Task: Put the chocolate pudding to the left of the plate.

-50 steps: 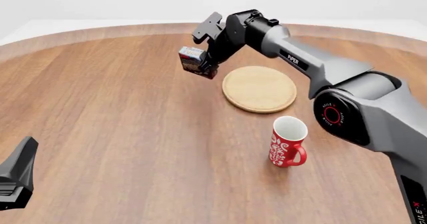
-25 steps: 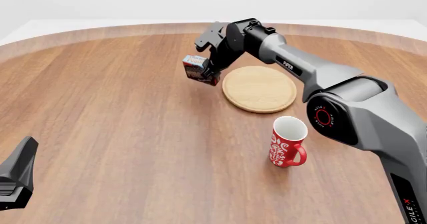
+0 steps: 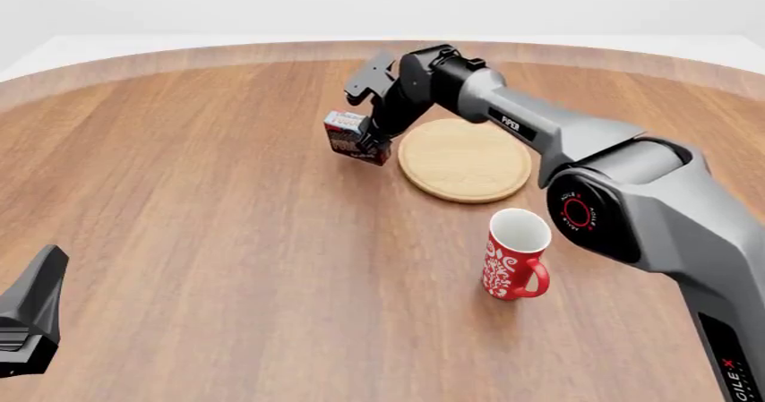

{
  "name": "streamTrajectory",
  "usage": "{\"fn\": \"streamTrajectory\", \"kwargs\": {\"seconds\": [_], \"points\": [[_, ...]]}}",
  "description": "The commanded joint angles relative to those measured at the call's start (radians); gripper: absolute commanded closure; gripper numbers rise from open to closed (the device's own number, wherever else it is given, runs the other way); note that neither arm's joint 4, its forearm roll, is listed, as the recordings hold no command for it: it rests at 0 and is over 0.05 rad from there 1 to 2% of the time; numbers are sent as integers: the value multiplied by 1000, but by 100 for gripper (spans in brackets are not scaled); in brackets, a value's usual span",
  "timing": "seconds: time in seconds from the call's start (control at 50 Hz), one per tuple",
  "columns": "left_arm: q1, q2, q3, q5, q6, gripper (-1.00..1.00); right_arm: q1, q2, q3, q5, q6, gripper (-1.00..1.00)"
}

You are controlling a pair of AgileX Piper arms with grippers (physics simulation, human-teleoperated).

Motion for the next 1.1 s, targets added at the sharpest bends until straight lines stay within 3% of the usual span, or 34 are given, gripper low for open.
{"fn": "streamTrajectory", "kwargs": {"seconds": [0.02, 0.46, 0.48, 0.96, 1.1], "points": [[0, 0, 0, 0, 0, -100, 6, -11, 24, -12, 17, 100], [0, 0, 0, 0, 0, -100, 4, -7, 20, -8, 6, 100], [0, 0, 0, 0, 0, -100, -9, 9, -18, 4, -4, -100], [0, 0, 0, 0, 0, -100, -2, -43, 53, -38, 4, -100], [0, 0, 0, 0, 0, -100, 13, -119, 168, -82, 14, -100]]}}
